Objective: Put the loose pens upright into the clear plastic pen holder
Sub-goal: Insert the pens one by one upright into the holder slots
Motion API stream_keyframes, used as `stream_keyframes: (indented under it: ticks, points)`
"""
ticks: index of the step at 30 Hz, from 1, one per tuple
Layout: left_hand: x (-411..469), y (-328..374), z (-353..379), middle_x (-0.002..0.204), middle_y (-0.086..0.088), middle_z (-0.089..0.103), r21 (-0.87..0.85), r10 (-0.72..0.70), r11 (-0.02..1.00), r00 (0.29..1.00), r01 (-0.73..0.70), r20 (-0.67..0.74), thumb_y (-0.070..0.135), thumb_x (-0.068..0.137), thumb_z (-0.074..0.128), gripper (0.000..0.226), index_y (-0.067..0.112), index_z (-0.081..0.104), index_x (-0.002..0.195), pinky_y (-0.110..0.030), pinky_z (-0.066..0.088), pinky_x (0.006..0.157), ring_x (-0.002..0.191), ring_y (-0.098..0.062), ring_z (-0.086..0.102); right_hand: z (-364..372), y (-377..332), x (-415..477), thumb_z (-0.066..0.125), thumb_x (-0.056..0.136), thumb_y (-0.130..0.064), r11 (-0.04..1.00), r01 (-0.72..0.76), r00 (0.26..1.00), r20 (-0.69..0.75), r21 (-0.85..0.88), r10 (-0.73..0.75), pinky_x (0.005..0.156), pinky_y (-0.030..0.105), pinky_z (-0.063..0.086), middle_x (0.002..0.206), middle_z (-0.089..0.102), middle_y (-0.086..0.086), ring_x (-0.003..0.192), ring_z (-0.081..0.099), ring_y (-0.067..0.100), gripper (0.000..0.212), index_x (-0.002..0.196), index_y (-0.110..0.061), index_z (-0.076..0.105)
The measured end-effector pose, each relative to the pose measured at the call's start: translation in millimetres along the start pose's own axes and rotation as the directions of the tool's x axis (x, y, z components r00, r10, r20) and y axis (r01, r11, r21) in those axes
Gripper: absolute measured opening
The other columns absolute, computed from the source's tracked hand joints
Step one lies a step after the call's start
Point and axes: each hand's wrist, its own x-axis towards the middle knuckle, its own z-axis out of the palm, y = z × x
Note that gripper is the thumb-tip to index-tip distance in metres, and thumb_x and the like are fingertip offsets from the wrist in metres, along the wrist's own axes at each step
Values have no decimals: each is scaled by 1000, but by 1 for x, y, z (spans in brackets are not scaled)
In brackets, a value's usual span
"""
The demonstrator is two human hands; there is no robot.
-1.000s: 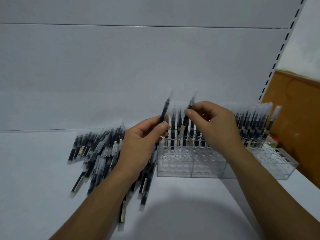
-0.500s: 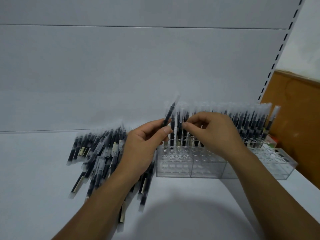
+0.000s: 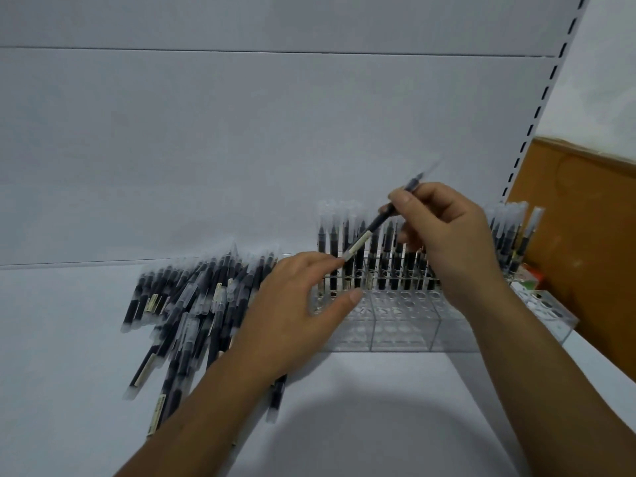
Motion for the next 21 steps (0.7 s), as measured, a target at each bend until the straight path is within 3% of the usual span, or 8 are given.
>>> stream_keyframes:
  ticks: [5,9,16,21]
  points:
    - [-2,-3,2,137,17,48,138,-14,990,995,-1,101,72,83,36,70,31,52,137,-23,29,104,126,2,36,-2,14,3,68,90,-32,944,81,996,-11,-320,-90,58,17,50,71,67,-9,60,58,1,5,86,-28,69]
    - [-2,-4,2,136,16,51,158,-10,987,995,-6,103,74,83,34,71,31,54,135,-27,32,107,125,1,39,1,22,2,68,88,-37,895,109,994,36,-432,-103,57,14,42,67,62,-16,57,53,-2,7,86,-30,68]
    - [-2,-6,4,131,18,52,141,9,990,996,-22,92,75,81,35,70,32,56,132,-21,30,100,119,5,38,8,33,0,66,89,-43,726,112,972,225,-679,60,63,23,43,69,57,-20,65,53,-4,12,84,-33,62]
    - [-2,-9,4,129,19,53,137,15,990,996,-26,82,75,82,38,68,31,58,130,-19,28,97,117,7,38,13,34,2,66,89,-45,687,114,970,229,-717,78,62,24,46,71,57,-18,68,55,0,15,81,-33,59]
